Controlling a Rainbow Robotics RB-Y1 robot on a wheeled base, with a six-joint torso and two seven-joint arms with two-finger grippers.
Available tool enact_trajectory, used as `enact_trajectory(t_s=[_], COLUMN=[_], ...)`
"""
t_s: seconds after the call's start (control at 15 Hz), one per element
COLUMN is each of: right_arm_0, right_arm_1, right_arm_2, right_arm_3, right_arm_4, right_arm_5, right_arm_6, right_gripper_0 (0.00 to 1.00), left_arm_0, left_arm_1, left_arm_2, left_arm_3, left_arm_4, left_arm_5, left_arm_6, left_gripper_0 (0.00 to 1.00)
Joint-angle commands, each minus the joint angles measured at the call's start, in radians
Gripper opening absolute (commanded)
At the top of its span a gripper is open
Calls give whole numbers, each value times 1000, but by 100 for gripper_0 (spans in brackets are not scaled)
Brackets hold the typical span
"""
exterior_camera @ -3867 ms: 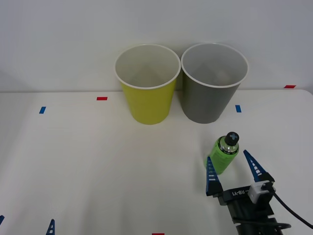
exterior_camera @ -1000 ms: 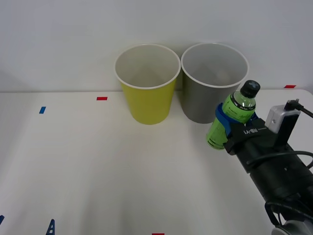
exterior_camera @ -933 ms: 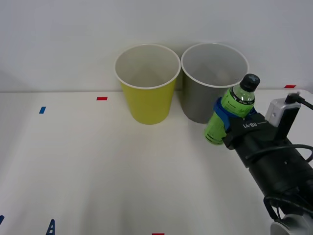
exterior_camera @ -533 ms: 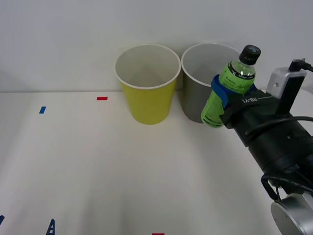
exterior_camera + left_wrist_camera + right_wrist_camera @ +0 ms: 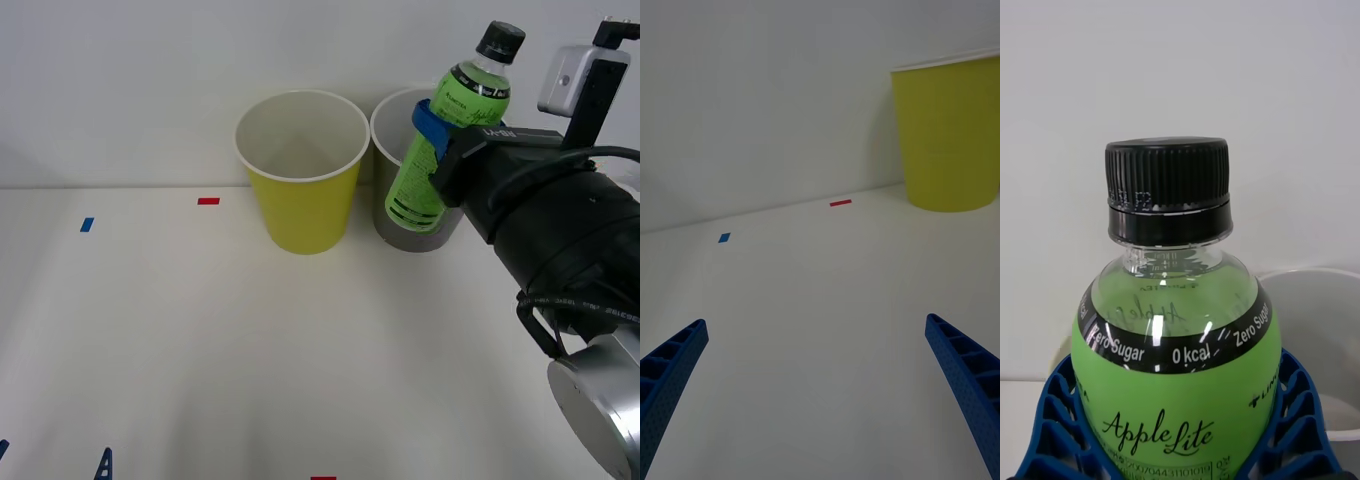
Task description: Put cans in the gray bin and PET bottles in the light green bin.
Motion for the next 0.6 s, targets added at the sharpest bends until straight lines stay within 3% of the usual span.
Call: enact_trajectory(t_s=[0.07, 0.2, 0.4, 0.6], right_arm_0=[-208, -287, -393, -462], right_arm_1=[37, 36, 20, 20], right_arm_2=[-81, -115, -163, -164], right_arm_3=[22, 80, 180, 237], right_arm_4=[-169, -229, -332, -358], right_arm_5=[147, 147, 147, 147], right_arm_6=[45, 137, 173, 198], right_gripper_0=[0, 0, 0, 0], left_arm_0=[0, 0, 0, 0], left_arm_1=[0, 0, 0, 0], left_arm_2=[0, 0, 0, 0], left_arm_3=[0, 0, 0, 0], left_arm_4=[0, 0, 0, 0], left_arm_5=[0, 0, 0, 0], left_arm_6=[0, 0, 0, 0], left_gripper_0=[100, 100, 100, 100])
